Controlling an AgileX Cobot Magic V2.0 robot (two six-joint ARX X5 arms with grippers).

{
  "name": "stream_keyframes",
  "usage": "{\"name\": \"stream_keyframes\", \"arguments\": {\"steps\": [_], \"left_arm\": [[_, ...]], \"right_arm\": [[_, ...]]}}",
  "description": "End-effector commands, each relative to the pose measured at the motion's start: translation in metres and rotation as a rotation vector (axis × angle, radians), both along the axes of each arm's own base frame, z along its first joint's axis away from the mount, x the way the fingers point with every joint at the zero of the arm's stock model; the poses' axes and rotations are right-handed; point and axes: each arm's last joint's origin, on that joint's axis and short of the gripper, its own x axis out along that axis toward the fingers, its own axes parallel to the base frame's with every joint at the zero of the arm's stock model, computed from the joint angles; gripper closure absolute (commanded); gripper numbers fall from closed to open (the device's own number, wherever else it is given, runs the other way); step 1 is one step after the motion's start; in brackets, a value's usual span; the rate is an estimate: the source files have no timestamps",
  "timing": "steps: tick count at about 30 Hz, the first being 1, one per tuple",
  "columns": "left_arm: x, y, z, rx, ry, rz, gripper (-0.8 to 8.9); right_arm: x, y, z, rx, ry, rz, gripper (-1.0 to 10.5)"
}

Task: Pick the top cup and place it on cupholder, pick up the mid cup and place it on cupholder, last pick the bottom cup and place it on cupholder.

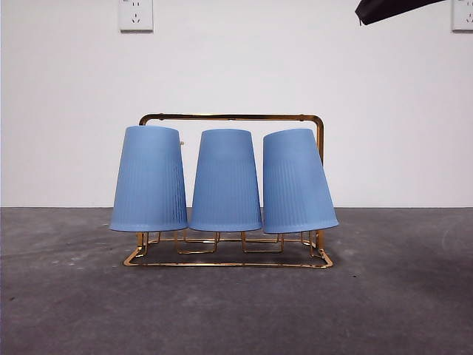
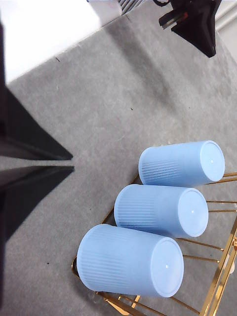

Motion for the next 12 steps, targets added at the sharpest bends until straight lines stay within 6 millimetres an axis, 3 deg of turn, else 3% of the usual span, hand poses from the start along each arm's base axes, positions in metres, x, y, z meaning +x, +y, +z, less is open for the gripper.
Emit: {"name": "stream_keyframes", "arguments": {"steps": [1,12], "left_arm": [[0.0006,0.0002,-0.0104,-0.003,0.056,0.008,7.95],[0.0,0.0002,-0.014,0.0,0.094,0.007,7.95]], "right_arm": [[0.0004,0.0021,0.0038,0.01,-0.01,0.005,9.3],[0.0004,0.0021,0.0038,0.01,-0.01,0.005,9.3]]}}
